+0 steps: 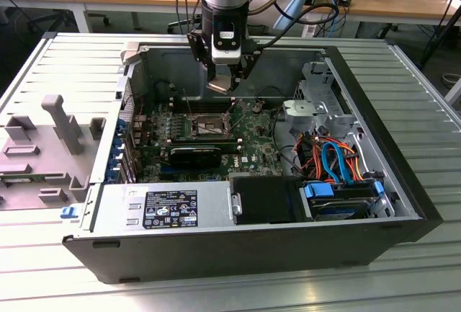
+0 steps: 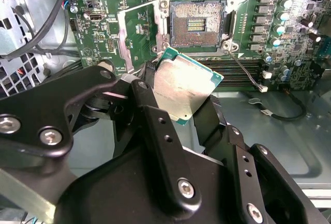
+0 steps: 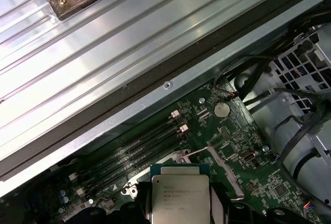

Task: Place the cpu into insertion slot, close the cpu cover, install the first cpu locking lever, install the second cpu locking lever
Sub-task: 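Place the cpu into insertion slot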

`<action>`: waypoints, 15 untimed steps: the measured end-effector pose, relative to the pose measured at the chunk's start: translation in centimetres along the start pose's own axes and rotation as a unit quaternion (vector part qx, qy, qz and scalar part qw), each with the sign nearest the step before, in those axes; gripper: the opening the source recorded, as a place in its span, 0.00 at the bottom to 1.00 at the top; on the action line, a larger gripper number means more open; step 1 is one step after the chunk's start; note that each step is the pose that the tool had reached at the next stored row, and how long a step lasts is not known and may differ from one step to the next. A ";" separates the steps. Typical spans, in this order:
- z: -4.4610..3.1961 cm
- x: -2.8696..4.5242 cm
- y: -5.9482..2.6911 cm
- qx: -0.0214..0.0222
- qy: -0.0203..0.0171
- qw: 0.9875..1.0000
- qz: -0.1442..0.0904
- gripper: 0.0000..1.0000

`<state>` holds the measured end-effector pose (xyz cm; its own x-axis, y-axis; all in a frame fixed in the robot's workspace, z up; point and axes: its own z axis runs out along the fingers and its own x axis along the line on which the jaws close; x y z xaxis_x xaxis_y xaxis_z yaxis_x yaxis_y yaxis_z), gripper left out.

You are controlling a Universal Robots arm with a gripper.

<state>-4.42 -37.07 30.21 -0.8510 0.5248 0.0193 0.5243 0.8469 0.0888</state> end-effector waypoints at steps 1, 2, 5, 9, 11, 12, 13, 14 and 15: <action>0.00 0.00 0.00 0.000 0.000 1.000 0.001 0.54; 0.00 0.00 0.00 0.000 0.000 1.000 0.002 0.54; 0.01 0.00 0.00 0.000 0.000 1.000 0.004 0.54; 0.02 0.00 0.00 0.000 0.000 1.000 0.006 0.54; 0.02 0.00 0.00 0.000 -0.001 1.000 0.007 0.54; 0.02 0.00 0.00 0.000 -0.001 1.000 0.008 0.54; 0.02 0.00 0.00 0.000 -0.001 1.000 0.009 0.54; 0.03 0.00 0.00 0.000 -0.001 1.000 0.009 0.54; 0.03 0.00 0.00 0.000 -0.001 1.000 0.010 0.54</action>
<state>-4.42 -37.07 30.18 -0.8407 0.5411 0.0193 0.5405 0.8366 0.0889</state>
